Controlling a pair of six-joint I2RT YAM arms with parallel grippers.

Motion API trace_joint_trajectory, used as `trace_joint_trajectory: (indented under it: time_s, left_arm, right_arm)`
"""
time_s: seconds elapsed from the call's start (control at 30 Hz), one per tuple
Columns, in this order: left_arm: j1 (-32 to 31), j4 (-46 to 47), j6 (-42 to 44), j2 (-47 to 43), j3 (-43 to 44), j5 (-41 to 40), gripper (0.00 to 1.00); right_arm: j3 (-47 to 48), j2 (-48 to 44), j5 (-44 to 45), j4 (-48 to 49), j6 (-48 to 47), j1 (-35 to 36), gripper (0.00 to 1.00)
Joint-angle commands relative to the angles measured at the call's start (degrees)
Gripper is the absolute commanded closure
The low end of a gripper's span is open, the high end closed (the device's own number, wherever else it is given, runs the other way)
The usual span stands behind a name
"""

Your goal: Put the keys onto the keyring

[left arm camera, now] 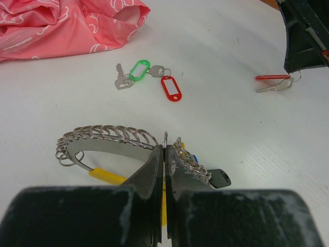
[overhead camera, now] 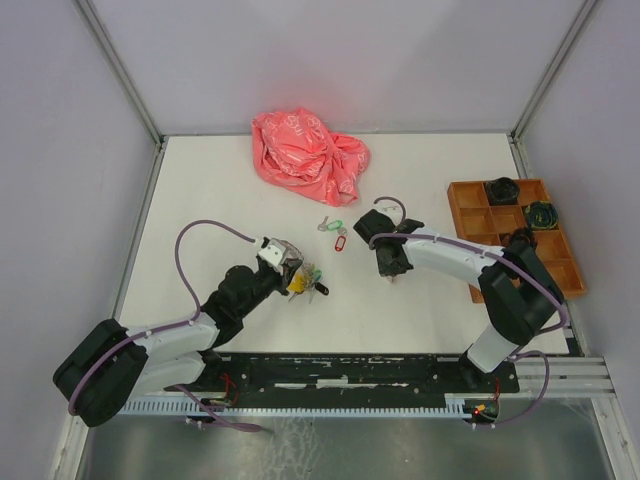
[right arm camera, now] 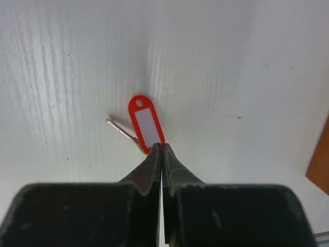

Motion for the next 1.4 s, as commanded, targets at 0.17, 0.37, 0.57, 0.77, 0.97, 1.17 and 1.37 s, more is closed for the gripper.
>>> trace_joint_trajectory:
  time_s: [0.17,0.37,0.57,0.77,0.97,1.17,1.37]
  left_arm:
    - [-0.03,2.43,0.39,-0.86,3.19,0.47,0.97]
    - [0.0,1.88,0.39,-0.56,3.46,0.47,0.97]
    - [-0.04,1.6,0.31,-0.68,3.73,0.81,0.97]
    - [-0.07,1.41,0.39,-0.83,3.71,0.91,0.97]
    - [-0.07,1.26,0.39,-0.6,3.82,0.99,0.97]
    - [0.0,1.15,0.48,-0.67,3.89,1.08,0.97]
    - [-0.03,1.15,0.48,-0.61,3.89,1.21,0.97]
  right_arm:
    - [3.68,4.74,-9.44,-0.75,3.25,0.08,0.94]
    - [5.61,5.69,-10.73,0.6,2.1,0.14,0.75]
    - [6.61,2.03,-11.68,-0.07,-3.45,-0.01,0.56]
    - [8.74,3.65,-17.85,2.73,-11.86,-0.36,0.51]
    - [11.55,8.49,-23.98,6.57,-15.61,-2.28,0.55]
    - [10.93,12.26,-28.59,8.53,-14.95,-6.62,0.57]
    - [7.36,10.71,-28.59,6.64,-13.3,-9.64,0.57]
